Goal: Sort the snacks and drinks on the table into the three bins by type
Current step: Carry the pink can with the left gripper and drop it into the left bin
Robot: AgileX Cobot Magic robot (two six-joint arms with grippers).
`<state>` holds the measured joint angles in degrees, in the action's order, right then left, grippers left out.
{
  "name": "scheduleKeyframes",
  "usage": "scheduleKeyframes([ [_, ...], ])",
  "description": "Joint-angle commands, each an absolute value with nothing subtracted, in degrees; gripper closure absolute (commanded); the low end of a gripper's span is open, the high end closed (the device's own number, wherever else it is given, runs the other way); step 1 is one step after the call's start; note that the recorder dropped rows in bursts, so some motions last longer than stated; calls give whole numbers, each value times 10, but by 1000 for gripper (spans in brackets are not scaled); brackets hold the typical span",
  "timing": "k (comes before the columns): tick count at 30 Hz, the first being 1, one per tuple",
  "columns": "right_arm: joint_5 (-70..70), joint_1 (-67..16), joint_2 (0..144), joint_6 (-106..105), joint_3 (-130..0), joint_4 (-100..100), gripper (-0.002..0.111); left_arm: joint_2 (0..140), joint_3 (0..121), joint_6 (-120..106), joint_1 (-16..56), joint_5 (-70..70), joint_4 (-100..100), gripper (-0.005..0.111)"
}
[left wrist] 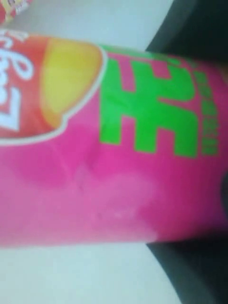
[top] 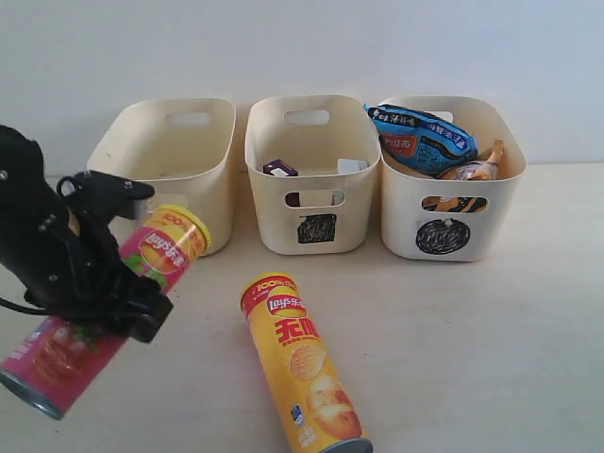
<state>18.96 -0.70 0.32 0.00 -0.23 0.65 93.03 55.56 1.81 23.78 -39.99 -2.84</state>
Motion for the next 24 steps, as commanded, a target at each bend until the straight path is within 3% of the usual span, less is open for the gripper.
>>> scheduleKeyframes([
  [1,185,-5,0,0,0,6,107,868,598,21,239,-421,-40,103],
  [10,185,-5,0,0,0,6,107,893,792,29,198,-421,-41,103],
  [24,186,-5,0,0,0,6,107,1174,1117,42,148,-369,-38,103],
])
